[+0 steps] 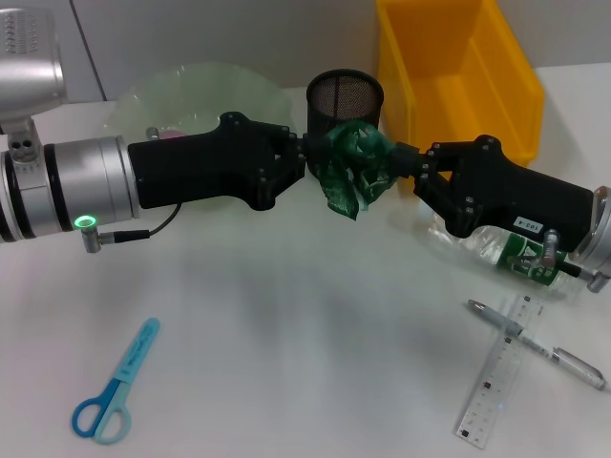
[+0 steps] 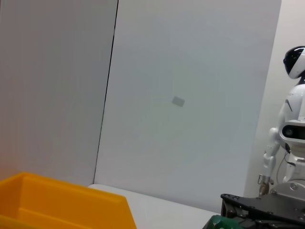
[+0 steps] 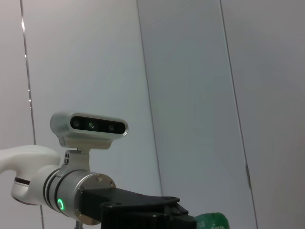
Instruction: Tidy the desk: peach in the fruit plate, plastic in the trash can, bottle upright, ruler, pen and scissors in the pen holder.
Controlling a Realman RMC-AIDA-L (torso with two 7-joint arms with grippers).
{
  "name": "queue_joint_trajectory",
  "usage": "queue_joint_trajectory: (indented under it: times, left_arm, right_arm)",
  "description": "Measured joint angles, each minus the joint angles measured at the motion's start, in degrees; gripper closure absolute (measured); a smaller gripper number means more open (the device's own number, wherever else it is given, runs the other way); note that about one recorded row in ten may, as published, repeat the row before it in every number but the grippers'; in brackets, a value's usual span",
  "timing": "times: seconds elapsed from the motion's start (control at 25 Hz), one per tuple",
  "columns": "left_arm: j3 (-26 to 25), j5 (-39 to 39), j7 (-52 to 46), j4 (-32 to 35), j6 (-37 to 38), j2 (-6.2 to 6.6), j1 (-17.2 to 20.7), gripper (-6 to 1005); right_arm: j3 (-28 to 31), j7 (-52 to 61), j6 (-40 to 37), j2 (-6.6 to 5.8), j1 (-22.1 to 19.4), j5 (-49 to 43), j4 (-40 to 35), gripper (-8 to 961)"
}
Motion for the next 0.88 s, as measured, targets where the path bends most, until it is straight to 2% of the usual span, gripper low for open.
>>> queue_joint_trajectory:
  times: [0.4,0.72,0.88]
  left_arm:
    - [-0.7,-0.2,-0.3,-0.2,-0.1,0.01,0.3,992]
    - [-0.9,-0.8,-0.8,0.0,-0.5,0.16,1.3,604]
    - [-2.4,-1.2,-0.9,0.2,0.2,0.37,2.8,521]
  right_arm:
    - [0.0,0.0,-0.1,-0.08,-0.5,0.3,0.0,955]
    - [2.0,-0.3,0.8,-0.02,-0.9,0.5,0.0,955]
    - [7.8,-0.9,3.6,0.49,-1.1,0.5,0.1,954]
